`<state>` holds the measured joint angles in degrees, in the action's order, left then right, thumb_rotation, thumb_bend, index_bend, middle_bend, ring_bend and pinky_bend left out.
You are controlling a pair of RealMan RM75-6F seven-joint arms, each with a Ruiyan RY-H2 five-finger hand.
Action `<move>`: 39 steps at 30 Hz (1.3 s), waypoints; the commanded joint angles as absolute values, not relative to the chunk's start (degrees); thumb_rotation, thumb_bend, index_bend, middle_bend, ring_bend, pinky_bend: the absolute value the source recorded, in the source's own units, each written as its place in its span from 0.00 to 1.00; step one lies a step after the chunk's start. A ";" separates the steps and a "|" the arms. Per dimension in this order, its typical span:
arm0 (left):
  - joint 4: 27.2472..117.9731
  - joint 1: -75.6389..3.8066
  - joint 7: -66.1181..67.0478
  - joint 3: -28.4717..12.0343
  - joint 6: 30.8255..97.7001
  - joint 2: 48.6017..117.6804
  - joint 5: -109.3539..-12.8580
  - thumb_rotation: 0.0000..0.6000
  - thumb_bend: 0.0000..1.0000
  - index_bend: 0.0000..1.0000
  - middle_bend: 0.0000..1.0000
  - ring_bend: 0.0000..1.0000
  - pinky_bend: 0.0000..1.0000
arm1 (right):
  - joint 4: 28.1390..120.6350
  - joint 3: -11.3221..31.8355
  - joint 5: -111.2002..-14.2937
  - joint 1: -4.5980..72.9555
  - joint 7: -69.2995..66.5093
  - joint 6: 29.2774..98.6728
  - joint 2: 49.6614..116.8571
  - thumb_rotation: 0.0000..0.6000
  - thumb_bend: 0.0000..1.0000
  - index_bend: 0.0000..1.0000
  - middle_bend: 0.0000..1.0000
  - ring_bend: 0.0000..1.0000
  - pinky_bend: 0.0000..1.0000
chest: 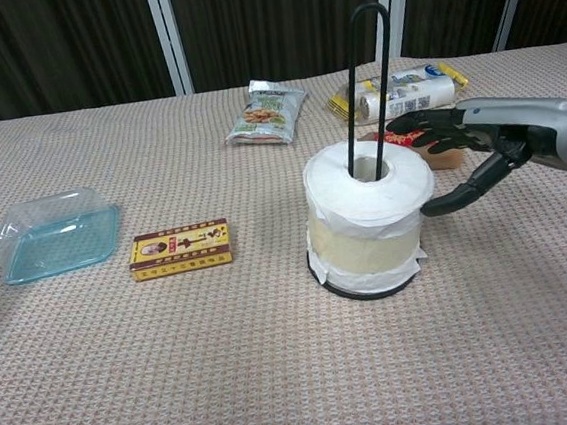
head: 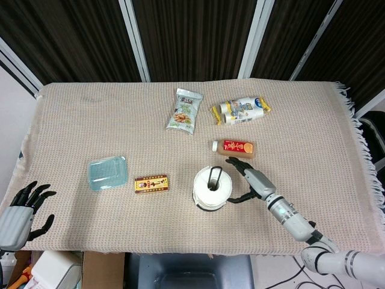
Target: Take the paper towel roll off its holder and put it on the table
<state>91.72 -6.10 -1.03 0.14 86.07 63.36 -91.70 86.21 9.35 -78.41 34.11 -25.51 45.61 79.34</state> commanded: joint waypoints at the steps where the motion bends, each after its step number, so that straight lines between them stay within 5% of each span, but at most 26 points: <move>1: 91.73 -6.10 -1.12 0.16 86.10 63.33 -91.77 1.00 0.42 0.26 0.16 0.06 0.16 | 85.84 9.09 -78.57 35.04 -26.24 44.77 80.43 1.00 0.00 0.00 0.00 0.00 0.04; 13: 91.62 -6.14 -1.72 0.20 86.27 63.17 -92.08 1.00 0.42 0.26 0.16 0.06 0.17 | 80.52 9.08 -78.65 36.56 -26.69 47.23 88.87 1.00 0.00 0.01 0.05 0.04 0.13; 19: 91.60 -5.95 -2.10 0.52 86.70 63.07 -92.72 1.00 0.42 0.26 0.16 0.06 0.17 | 76.82 9.31 -79.36 34.67 -26.15 53.92 93.87 1.00 0.00 0.49 0.40 0.44 0.45; 23: 91.58 -5.86 -2.29 0.63 87.02 63.03 -93.09 1.00 0.42 0.26 0.16 0.06 0.17 | 75.84 9.27 -78.93 34.01 -24.97 55.54 94.92 1.00 0.00 0.67 0.54 0.57 0.56; 30: 91.39 -5.83 -2.61 0.82 87.14 62.95 -93.49 1.00 0.42 0.26 0.16 0.06 0.17 | 78.56 10.44 -79.37 33.22 -20.13 59.38 92.03 1.00 0.00 0.69 0.55 0.58 0.59; 39: 91.46 -5.79 -2.62 0.93 87.52 62.96 -94.08 1.00 0.42 0.26 0.16 0.06 0.17 | 93.30 15.67 -77.23 32.64 -18.51 61.53 79.99 1.00 0.00 0.68 0.55 0.58 0.59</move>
<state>91.47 -5.77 -2.66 0.91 87.53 62.95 -94.04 89.82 13.85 -78.19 32.89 -19.97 60.68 83.24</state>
